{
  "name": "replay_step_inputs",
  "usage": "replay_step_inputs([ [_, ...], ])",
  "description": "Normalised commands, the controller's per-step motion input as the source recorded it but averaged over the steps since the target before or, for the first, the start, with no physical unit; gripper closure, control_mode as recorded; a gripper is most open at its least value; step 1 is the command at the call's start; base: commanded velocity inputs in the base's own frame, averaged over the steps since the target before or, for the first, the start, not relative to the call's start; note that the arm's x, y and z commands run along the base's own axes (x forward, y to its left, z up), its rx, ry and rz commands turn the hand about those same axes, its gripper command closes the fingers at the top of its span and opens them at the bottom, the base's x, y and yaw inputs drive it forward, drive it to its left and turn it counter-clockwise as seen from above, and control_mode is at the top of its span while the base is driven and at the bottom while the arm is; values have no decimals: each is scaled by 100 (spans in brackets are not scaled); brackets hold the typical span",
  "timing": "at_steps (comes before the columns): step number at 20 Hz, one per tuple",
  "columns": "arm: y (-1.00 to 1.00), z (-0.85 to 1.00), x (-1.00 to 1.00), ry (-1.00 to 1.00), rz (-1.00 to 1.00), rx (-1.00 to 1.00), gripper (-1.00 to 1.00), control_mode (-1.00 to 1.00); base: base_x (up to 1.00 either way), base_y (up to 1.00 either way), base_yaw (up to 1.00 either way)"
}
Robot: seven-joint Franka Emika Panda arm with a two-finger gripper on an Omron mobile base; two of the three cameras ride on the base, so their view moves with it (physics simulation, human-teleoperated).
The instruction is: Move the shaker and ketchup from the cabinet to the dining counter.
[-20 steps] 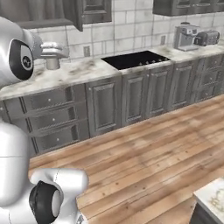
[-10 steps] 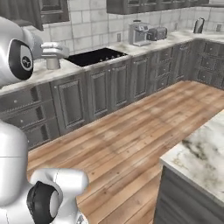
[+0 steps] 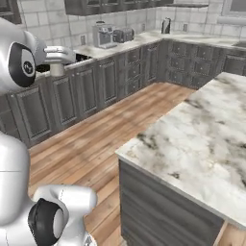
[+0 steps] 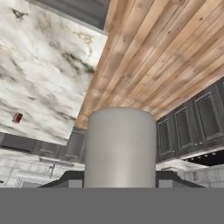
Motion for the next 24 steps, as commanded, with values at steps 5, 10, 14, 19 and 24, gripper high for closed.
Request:
replay_step_inputs([
  [5, 0, 0, 0, 0, 0, 0, 100, 100, 0, -100, -34],
  [10, 0, 0, 0, 0, 0, 0, 100, 100, -3, -95, -45],
  [14, 0, 0, 0, 0, 0, 0, 100, 100, 0, -89, -49],
  [19, 0, 0, 0, 0, 0, 0, 100, 100, 0, -74, -43],
  [24, 0, 0, 0, 0, 0, 0, 100, 100, 23, -28, -28],
])
